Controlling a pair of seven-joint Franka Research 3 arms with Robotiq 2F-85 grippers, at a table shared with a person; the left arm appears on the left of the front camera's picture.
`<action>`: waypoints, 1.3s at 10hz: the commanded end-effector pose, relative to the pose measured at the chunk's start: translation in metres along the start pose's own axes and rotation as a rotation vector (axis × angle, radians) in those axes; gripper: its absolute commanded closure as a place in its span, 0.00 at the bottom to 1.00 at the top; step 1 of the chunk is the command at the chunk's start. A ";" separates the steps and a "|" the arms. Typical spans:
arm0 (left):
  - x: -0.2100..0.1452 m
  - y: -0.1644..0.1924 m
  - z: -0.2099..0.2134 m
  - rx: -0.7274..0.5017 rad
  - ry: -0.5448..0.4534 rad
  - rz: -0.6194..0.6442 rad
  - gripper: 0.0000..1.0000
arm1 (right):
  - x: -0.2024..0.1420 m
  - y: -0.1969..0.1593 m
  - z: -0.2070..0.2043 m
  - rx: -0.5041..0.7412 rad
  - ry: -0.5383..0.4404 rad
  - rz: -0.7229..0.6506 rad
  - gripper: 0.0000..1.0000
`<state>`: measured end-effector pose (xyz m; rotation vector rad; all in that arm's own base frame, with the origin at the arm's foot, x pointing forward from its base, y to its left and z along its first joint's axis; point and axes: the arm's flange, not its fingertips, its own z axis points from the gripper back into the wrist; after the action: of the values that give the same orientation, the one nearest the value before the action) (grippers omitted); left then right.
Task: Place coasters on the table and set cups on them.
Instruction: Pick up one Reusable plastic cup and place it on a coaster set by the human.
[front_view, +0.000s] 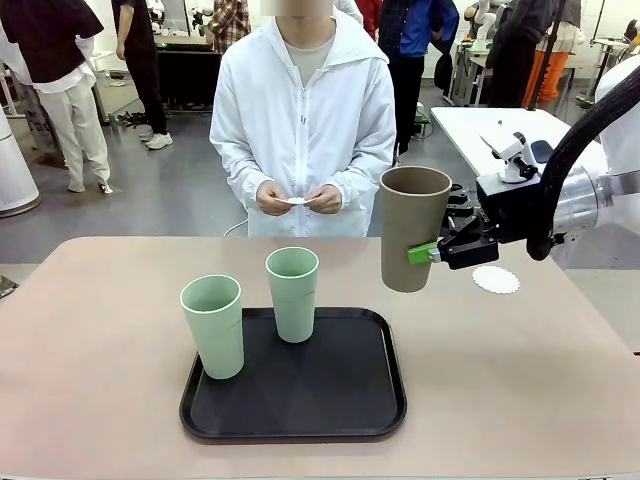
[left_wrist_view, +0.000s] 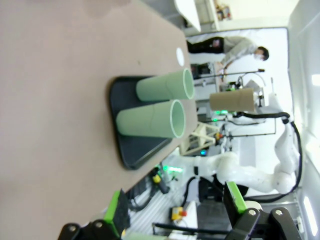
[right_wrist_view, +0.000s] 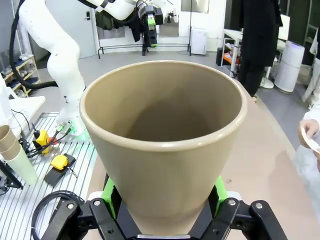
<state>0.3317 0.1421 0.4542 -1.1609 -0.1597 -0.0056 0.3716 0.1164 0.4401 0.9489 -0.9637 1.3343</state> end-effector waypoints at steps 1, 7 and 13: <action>0.000 -0.001 0.000 -0.011 -0.006 -0.005 0.00 | 0.003 0.004 -0.004 0.029 -0.009 0.034 1.00; 0.000 -0.001 0.000 -0.011 -0.006 -0.005 0.00 | -0.031 -0.044 0.137 -0.297 -0.065 -0.114 0.17; 0.000 -0.001 0.000 -0.011 -0.006 -0.005 0.00 | -0.053 -0.042 0.199 -0.432 -0.093 -0.156 0.17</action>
<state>0.3319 0.1419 0.4542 -1.1606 -0.1594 -0.0060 0.4102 -0.0964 0.4531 0.7463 -1.1685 0.8927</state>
